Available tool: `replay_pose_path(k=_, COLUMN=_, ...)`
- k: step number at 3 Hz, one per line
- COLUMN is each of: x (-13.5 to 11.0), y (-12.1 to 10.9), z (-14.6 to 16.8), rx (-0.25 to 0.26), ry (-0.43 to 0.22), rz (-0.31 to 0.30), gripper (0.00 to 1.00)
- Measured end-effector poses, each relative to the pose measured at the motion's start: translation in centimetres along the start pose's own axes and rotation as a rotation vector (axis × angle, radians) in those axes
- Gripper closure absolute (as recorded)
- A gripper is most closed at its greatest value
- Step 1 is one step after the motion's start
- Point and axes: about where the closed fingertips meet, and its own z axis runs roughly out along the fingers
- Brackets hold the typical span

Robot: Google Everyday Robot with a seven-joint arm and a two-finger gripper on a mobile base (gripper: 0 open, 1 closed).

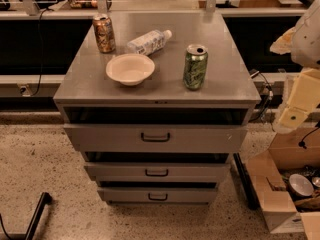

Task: Open middle drawer

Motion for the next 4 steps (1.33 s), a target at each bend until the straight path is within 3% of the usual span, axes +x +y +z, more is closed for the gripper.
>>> replay_pose_path(k=1, x=0.0, y=0.0, z=0.0, rx=0.000, ry=0.000, rz=0.000, gripper=0.00)
replay_pose_path(k=2, x=-0.2, y=-0.1, z=2.9, rx=-0.019, ry=-0.032, rz=0.000, gripper=0.00)
replay_pose_path(k=3, x=-1.8, y=2.9, z=8.9, rx=-0.066, ry=-0.136, rz=-0.005, gripper=0.00)
replay_pose_path(k=4, x=-4.3, y=7.4, z=16.0, rx=-0.120, ry=-0.224, rz=-0.096, gripper=0.00)
